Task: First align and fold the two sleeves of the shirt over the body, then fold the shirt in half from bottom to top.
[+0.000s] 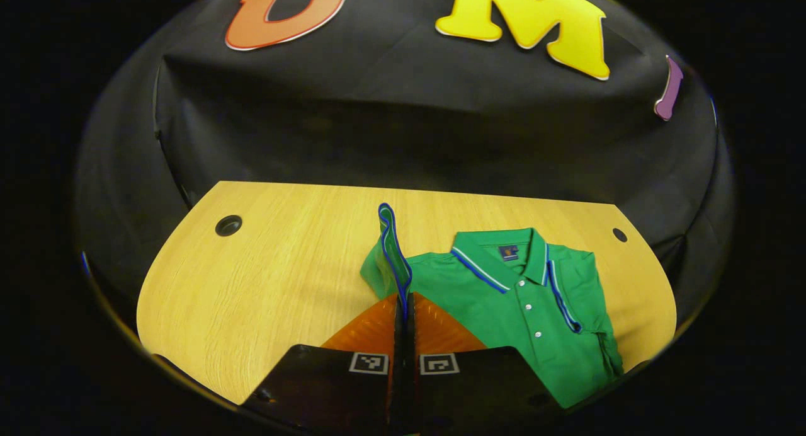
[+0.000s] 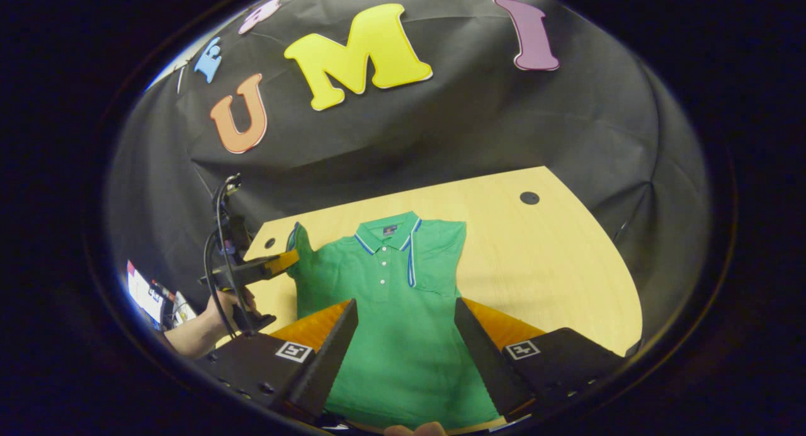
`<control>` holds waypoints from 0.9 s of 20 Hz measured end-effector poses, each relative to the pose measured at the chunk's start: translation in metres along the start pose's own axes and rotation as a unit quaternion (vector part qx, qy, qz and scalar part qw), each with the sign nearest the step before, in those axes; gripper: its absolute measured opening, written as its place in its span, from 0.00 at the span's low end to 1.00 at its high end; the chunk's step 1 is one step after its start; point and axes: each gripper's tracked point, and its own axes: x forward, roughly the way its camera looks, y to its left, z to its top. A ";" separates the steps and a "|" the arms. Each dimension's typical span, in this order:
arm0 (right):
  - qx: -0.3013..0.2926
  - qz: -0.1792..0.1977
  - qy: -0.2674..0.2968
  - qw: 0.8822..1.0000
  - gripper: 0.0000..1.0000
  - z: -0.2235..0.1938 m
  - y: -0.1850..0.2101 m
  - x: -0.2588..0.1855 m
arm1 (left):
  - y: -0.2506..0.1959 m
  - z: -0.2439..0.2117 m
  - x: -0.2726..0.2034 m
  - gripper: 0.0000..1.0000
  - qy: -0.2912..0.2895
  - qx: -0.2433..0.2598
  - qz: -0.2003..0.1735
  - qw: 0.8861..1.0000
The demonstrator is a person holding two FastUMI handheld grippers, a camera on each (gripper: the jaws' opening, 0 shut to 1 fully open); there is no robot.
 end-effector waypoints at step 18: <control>-0.104 0.051 -0.128 0.985 0.95 0.040 0.001 -0.063 | -0.078 0.075 -0.148 1.00 -0.141 -0.016 0.021 0.990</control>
